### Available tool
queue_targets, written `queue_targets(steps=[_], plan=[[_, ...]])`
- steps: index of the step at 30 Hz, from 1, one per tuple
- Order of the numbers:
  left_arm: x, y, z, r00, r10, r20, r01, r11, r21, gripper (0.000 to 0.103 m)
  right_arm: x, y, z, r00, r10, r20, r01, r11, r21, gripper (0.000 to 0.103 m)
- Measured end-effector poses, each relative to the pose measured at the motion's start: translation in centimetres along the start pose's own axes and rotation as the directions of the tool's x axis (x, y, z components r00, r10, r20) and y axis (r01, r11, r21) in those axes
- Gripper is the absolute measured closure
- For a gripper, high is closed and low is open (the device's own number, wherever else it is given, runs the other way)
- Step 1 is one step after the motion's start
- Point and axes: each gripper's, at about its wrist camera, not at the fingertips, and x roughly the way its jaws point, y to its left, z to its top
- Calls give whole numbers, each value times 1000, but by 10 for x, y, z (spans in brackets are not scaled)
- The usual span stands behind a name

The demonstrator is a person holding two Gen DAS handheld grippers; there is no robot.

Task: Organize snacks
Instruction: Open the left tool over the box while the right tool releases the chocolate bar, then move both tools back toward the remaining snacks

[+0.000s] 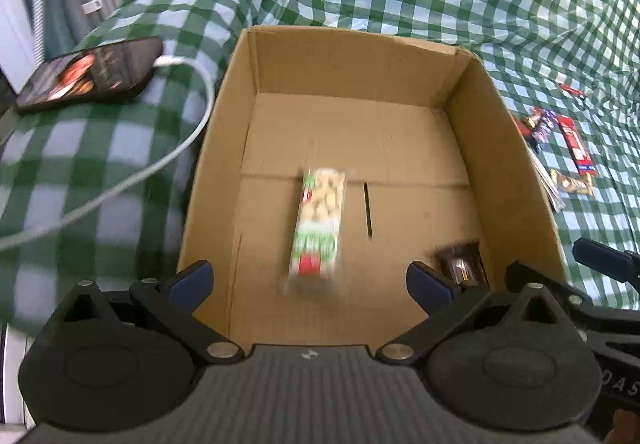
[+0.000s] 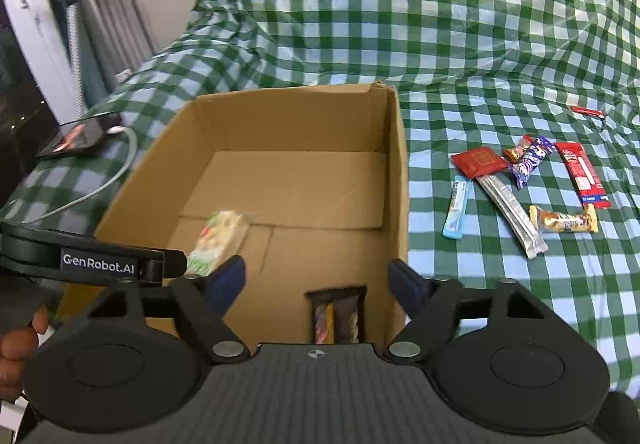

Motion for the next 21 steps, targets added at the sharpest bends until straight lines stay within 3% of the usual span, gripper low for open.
queue_targets(steps=[5, 12, 21], plan=[[-36, 4, -37, 1000, 21, 16, -21, 1000, 5, 0, -36, 15, -21, 1000, 25, -2, -25, 999, -29, 10], [-87, 5, -76, 991, 72, 115, -66, 996, -52, 0, -83, 30, -37, 997, 36, 70, -31, 998, -62, 6], [-125, -9, -90, 978, 58, 201, -54, 998, -28, 0, -128, 29, -55, 987, 25, 157, -13, 997, -80, 5]])
